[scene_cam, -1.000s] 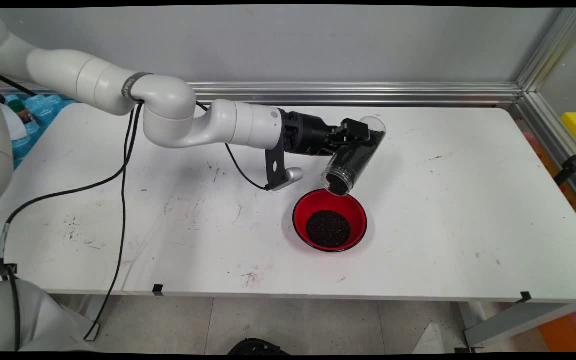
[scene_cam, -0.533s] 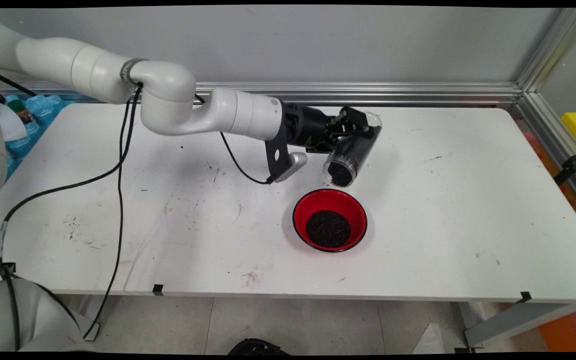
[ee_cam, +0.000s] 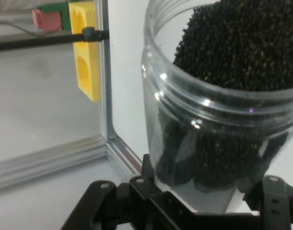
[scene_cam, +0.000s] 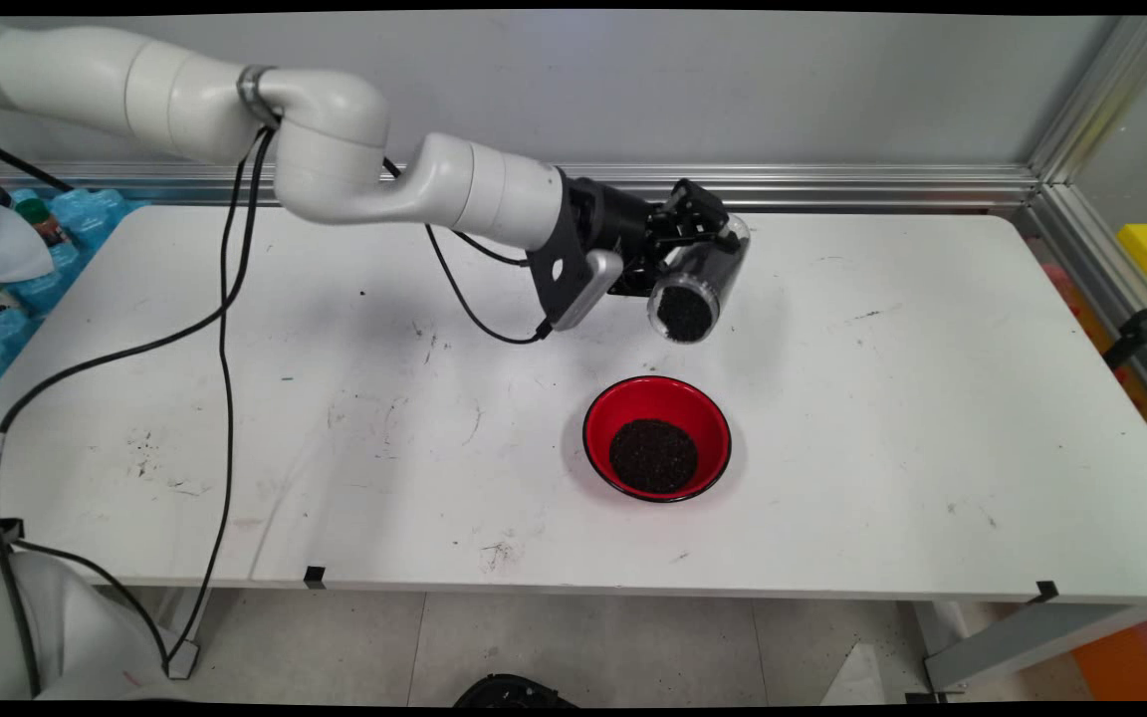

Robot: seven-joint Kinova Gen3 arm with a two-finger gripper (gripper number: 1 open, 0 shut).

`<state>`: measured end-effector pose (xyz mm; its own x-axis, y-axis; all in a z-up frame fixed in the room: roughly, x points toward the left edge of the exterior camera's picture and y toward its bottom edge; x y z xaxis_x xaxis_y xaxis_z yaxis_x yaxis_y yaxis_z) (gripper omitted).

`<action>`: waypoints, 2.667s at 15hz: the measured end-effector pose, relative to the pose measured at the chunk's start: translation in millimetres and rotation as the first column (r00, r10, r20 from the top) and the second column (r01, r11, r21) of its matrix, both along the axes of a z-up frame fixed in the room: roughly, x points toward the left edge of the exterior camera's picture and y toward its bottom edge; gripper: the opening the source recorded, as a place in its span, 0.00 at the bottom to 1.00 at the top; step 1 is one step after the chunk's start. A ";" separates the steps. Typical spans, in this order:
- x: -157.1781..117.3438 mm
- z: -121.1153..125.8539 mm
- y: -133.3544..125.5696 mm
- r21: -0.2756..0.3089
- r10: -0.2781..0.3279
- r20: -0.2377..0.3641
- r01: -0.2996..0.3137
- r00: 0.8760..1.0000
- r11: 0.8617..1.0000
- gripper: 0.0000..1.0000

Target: Pour the black seasoning powder in the red bowl

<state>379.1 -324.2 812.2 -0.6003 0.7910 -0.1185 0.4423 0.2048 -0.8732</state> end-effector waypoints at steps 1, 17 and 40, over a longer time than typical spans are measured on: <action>0.3 3.5 -2.4 0.038 0.023 -0.017 -0.022 1.000 0.999 0.00; 24.2 22.4 -33.9 0.360 0.453 0.088 -0.452 0.887 0.816 0.00; 39.3 61.4 -98.6 0.781 0.668 -0.105 -0.354 0.737 0.514 0.00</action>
